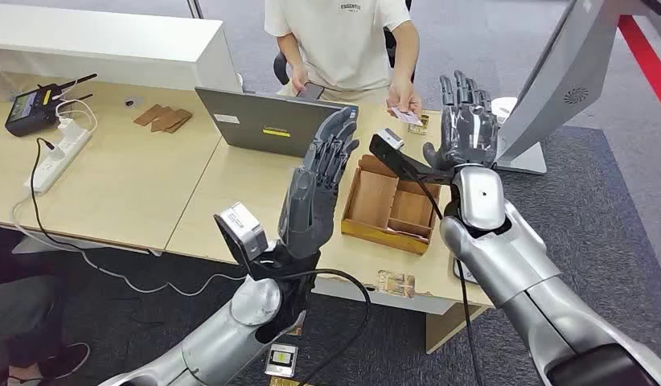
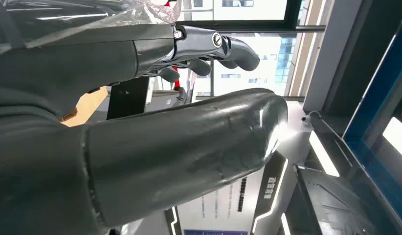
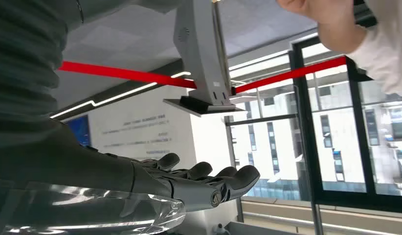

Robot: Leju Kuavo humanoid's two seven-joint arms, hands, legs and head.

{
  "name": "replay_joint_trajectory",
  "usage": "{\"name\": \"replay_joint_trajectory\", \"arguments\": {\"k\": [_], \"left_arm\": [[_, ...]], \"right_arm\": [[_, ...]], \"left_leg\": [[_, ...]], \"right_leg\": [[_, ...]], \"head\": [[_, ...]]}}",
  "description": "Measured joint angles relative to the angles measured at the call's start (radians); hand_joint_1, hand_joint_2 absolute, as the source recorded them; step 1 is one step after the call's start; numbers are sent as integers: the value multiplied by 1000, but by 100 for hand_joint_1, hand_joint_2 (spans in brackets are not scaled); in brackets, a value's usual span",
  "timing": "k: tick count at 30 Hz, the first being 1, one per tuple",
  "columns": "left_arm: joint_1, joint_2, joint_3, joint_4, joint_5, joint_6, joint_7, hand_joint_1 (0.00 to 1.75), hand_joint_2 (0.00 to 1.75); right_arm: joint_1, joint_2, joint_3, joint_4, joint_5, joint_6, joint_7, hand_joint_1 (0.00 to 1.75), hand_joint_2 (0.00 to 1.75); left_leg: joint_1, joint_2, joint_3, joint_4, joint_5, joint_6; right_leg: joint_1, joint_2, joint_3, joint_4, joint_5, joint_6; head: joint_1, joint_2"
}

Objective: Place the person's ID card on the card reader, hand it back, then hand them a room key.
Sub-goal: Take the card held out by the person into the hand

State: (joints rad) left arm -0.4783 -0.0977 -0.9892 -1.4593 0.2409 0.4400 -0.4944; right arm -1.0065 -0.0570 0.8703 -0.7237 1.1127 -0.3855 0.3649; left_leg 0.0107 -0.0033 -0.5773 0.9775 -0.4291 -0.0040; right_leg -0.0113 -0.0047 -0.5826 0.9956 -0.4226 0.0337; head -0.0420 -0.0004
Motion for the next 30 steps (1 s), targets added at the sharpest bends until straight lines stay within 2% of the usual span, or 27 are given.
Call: {"name": "replay_joint_trajectory", "arguments": {"k": [9,21,25,30], "left_arm": [[0,-7,-7,11,-1,-15,0,0,0],[0,-19,-11,35,-7,-31,0,0,0],[0,-22,-12,41,-10,-34,0,0,0],[0,-26,-13,50,-11,-34,0,0,0]], "right_arm": [[-30,4,29,103,30,30,34,0,175],[-35,-3,52,182,18,19,41,3,175],[-35,-4,53,192,18,6,33,173,175],[-35,-2,53,202,18,-6,20,175,175]], "left_leg": [[0,0,0,0,0,0],[0,0,1,0,0,0],[0,0,1,0,0,0],[0,0,1,0,0,0]], "right_leg": [[0,0,0,0,0,0],[0,1,0,0,0,0],[0,1,0,0,0,0],[0,1,0,0,0,0]], "head": [[0,0],[0,0],[0,0],[0,0]]}}
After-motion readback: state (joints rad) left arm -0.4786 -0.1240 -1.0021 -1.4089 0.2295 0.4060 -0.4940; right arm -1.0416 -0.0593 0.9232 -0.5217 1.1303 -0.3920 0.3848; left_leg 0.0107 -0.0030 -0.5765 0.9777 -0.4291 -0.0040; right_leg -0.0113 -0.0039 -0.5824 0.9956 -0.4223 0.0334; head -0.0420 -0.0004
